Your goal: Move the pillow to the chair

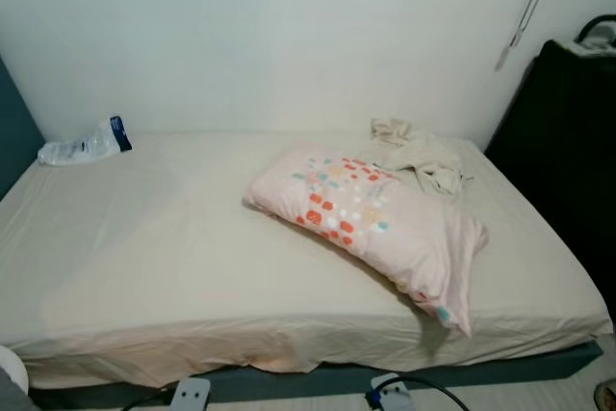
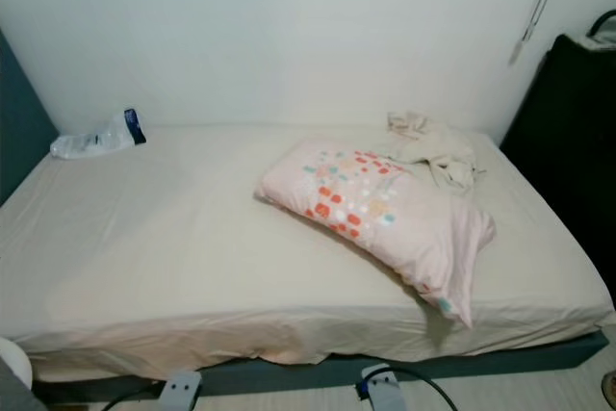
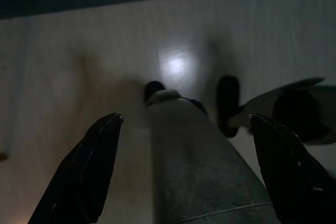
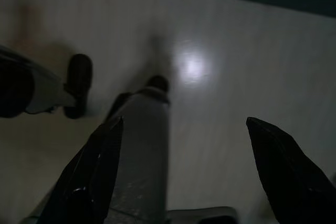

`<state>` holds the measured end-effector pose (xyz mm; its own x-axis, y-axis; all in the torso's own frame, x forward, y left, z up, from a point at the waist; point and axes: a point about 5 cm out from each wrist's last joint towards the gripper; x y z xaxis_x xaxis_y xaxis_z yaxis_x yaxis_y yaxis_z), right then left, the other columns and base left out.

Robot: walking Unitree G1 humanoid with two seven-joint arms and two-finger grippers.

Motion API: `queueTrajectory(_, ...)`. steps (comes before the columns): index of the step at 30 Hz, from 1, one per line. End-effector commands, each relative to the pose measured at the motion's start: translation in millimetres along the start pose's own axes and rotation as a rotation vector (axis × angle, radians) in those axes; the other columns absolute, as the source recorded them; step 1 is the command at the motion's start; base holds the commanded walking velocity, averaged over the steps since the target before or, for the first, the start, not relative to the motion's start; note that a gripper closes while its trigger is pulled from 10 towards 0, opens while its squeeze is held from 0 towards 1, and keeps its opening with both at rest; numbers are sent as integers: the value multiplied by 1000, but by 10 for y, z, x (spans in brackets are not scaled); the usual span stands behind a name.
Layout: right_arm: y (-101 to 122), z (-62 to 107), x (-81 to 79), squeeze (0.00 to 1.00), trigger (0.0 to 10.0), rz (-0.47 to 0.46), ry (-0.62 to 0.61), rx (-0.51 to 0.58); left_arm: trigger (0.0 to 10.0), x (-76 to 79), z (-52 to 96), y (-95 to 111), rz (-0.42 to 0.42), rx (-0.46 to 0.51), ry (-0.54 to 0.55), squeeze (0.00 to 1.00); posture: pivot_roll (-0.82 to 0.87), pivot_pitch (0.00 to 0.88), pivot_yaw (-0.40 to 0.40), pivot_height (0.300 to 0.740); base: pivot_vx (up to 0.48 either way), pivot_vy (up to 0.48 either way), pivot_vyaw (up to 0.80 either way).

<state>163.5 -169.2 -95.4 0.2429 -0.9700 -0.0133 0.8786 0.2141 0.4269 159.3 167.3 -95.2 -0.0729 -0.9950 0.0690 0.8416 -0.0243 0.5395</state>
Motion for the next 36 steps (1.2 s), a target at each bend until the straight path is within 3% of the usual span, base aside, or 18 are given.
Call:
queueTrajectory(1,8,-6,-31,0,10000,4,6,1,10000,-33,11,-37,-5,-17,6,0,103,0,-66,740,0,-319,0)
queueTrajectory(10,11,-6,-31,0,10000,10,7,1,10000,-50,13,-31,49,-3,27,0,109,0,-71,740,0,-103,0)
queueTrajectory(21,28,-8,-33,0,10000,14,9,3,10000,-44,7,-9,31,-2,19,0,106,0,-67,740,0,0,0)
queueTrajectory(36,32,-7,-26,0,10000,10,6,9,10000,-38,6,-1,49,8,13,0,105,0,-68,740,293,0,0)
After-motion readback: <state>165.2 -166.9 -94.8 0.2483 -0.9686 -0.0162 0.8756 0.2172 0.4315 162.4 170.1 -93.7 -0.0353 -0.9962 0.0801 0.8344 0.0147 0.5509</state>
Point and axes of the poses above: a point about 5 cm out from each wrist's last joint towards the gripper, its own z axis pointing back from the gripper into the wrist, its own y axis along the axis of the wrist's last joint, x = y × z
